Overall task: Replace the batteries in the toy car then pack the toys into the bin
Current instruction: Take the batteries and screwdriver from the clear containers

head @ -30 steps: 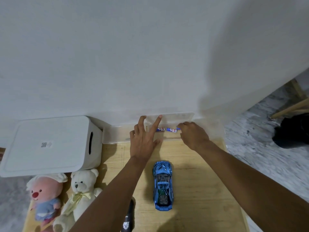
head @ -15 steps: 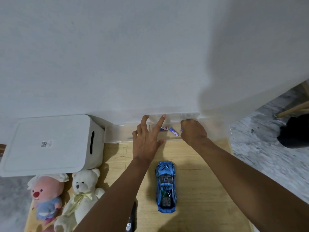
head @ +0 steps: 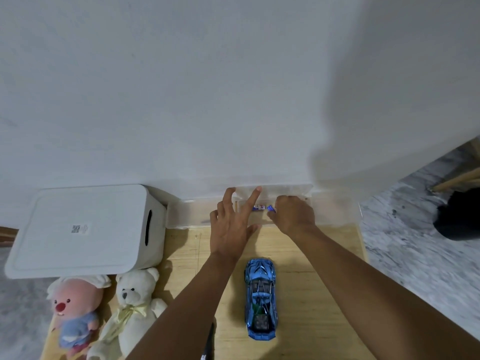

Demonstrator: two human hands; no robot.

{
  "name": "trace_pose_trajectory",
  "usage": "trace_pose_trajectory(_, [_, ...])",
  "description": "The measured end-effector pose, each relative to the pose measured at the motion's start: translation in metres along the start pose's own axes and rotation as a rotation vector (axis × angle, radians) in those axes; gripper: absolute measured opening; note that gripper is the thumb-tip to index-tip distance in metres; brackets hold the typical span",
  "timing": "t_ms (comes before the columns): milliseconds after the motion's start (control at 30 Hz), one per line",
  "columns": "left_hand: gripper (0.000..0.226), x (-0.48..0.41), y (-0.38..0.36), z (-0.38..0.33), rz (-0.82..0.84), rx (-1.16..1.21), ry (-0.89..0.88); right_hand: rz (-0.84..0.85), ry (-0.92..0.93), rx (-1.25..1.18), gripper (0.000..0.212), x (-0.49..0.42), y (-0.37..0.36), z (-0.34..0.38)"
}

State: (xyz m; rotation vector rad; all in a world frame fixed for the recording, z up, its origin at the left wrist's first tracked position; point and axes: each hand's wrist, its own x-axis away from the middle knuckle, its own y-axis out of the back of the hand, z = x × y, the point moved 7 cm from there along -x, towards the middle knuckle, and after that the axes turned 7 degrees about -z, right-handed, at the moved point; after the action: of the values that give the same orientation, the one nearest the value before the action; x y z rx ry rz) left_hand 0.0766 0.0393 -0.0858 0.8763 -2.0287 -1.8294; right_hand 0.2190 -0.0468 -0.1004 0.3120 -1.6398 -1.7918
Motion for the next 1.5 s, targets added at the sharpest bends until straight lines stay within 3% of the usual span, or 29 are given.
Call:
trace_pose_trajectory(167, [0.104,0.0,0.0,0.001,-0.009,-0.005,-0.006,0.016,0.025,0.109,0.024,0.003,-0.005,0.007])
trace_pose_trajectory(333, [0.107,-0.001,-0.001,0.001,-0.002,0.007,-0.008,0.153,0.059,-0.104,0.033,0.006,-0.004,0.005])
trace_pose_trajectory(600, [0.109,-0.001,0.0,0.002,-0.016,0.033,-0.02,0.031,0.037,-0.17,0.043,0.014,0.015,-0.006])
trace_pose_trajectory(767, [0.11,-0.001,-0.001,0.002,-0.004,0.024,-0.02,-0.067,0.083,-0.112,0.046,0.013,0.02,0.004])
trace_pose_trajectory(1033, [0.105,-0.001,-0.003,0.003,-0.015,0.01,-0.026,-0.06,0.343,0.073,0.029,0.01,0.016,0.031])
trace_pose_trajectory(1167, [0.103,-0.001,-0.004,0.002,0.001,0.019,-0.024,-0.036,0.419,0.157,0.033,0.009,0.006,0.039])
trace_pose_trajectory(1500, [0.108,-0.001,0.0,0.002,-0.018,-0.009,-0.029,-0.02,0.289,0.239,0.027,0.0,-0.001,0.035])
